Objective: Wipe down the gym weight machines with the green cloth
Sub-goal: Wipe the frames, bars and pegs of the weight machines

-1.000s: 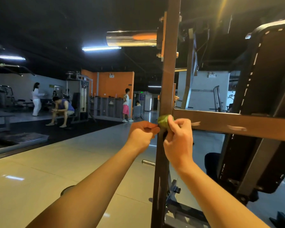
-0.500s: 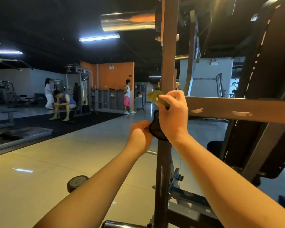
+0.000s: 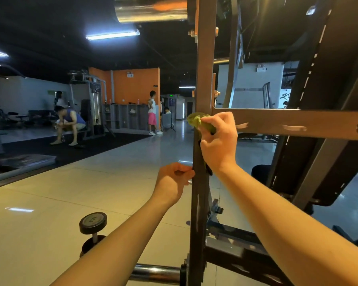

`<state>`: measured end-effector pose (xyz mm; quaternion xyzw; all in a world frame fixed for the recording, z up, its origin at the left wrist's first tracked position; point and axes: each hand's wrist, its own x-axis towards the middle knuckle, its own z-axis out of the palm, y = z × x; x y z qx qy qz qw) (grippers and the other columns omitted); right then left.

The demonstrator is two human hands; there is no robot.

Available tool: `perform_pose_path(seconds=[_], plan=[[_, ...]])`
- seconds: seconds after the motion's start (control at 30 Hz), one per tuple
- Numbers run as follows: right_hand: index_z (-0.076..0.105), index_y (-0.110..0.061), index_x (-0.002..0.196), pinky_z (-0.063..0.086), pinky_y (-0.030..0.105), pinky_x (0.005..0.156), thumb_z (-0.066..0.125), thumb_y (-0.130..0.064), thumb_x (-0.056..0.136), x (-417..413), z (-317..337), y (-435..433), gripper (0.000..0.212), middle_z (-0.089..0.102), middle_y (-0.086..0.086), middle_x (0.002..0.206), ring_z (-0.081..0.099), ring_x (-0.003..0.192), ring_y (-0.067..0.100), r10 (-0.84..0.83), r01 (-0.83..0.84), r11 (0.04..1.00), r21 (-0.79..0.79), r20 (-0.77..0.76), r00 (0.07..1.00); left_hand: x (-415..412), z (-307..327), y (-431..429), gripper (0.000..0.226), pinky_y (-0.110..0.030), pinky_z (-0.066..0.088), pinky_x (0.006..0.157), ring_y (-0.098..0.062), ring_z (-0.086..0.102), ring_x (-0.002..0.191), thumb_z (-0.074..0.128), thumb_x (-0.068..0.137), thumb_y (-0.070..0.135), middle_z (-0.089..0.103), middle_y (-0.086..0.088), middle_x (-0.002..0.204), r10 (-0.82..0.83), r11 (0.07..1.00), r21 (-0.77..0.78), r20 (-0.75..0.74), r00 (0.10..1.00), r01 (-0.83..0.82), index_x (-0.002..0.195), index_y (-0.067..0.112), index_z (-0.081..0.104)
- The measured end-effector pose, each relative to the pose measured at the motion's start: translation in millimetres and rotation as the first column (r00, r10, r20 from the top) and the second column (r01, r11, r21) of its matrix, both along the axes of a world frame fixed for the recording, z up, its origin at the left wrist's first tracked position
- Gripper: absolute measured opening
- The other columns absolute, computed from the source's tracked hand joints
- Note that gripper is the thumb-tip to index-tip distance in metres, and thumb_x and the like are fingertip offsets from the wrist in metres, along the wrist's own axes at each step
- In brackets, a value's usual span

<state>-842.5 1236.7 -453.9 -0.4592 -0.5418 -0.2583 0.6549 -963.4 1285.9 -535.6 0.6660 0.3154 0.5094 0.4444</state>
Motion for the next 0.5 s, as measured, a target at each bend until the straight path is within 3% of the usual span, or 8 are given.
perform_pose_path(seconds=[0.07, 0.17, 0.23, 0.3, 0.4, 0.5], plan=[[0.074, -0.007, 0.107, 0.055, 0.023, 0.078, 0.072, -0.008, 0.093, -1.7, -16.7, 0.8, 0.014, 0.053, 0.001, 0.107, 0.058, 0.096, 0.021, -0.028, 0.027, 1.000, 0.015, 0.034, 0.999, -0.6, -7.6, -1.0, 0.007, -0.015, 0.054, 0.060, -0.009, 0.071, 0.070, 0.076, 0.090, 0.010, 0.074, 0.003, 0.082, -0.002, 1.000, -0.004, 0.001, 1.000, 0.002, 0.088, 0.016, 0.075], [0.073, -0.005, 0.103, 0.050, 0.011, 0.078, 0.073, -0.005, 0.091, -1.0, -85.1, -12.0, 0.012, 0.053, 0.001, 0.104, 0.057, 0.090, 0.012, -0.003, 0.006, 0.999, -0.049, 0.062, 0.998, -4.7, -24.3, -3.9, 0.006, -0.012, 0.052, 0.058, -0.006, 0.070, 0.073, 0.074, 0.093, 0.015, 0.074, 0.010, 0.083, 0.026, 1.000, 0.010, -0.073, 0.997, -0.025, 0.091, 0.020, 0.076], [0.071, -0.010, 0.101, 0.054, 0.013, 0.080, 0.074, -0.002, 0.089, -3.6, -133.4, -22.8, 0.015, 0.056, -0.002, 0.103, 0.059, 0.089, 0.005, 0.045, -0.044, 0.979, -0.200, -0.003, 0.999, -7.4, -36.6, -3.5, 0.006, -0.013, 0.053, 0.059, -0.010, 0.070, 0.078, 0.073, 0.094, 0.017, 0.074, 0.009, 0.085, 0.033, 0.999, 0.022, -0.108, 0.994, -0.031, 0.091, 0.021, 0.076], [0.070, -0.017, 0.101, 0.059, 0.021, 0.080, 0.073, -0.003, 0.091, -6.4, -153.3, -29.8, 0.017, 0.060, -0.005, 0.098, 0.064, 0.091, 0.008, 0.108, -0.141, 0.942, -0.306, -0.123, 0.986, -9.0, -46.6, -8.3, 0.009, -0.012, 0.051, 0.058, -0.013, 0.069, 0.079, 0.071, 0.095, 0.018, 0.073, 0.008, 0.086, 0.029, 0.999, 0.022, -0.135, 0.990, -0.026, 0.089, 0.024, 0.074], [0.072, -0.014, 0.099, 0.051, 0.010, 0.077, 0.077, -0.005, 0.088, -4.2, -121.6, -23.3, 0.015, 0.057, -0.006, 0.096, 0.060, 0.087, 0.004, 0.074, -0.095, 0.960, -0.262, -0.089, 0.993, -7.8, -52.6, -12.5, 0.019, -0.012, 0.051, 0.058, -0.009, 0.070, 0.079, 0.071, 0.095, 0.014, 0.073, 0.012, 0.082, 0.008, 1.000, 0.001, -0.096, 0.995, -0.008, 0.083, 0.029, 0.073], [0.074, -0.009, 0.108, 0.051, 0.008, 0.082, 0.077, -0.007, 0.088, -1.2, -69.5, -10.9, 0.020, 0.053, 0.001, 0.111, 0.055, 0.097, 0.010, 0.028, -0.036, 0.988, -0.147, -0.055, 0.998, -4.7, -53.5, -11.1, 0.009, -0.011, 0.049, 0.058, -0.012, 0.069, 0.078, 0.073, 0.093, 0.016, 0.074, 0.008, 0.085, 0.017, 0.999, -0.043, -0.119, 0.993, -0.022, 0.089, 0.023, 0.073]])
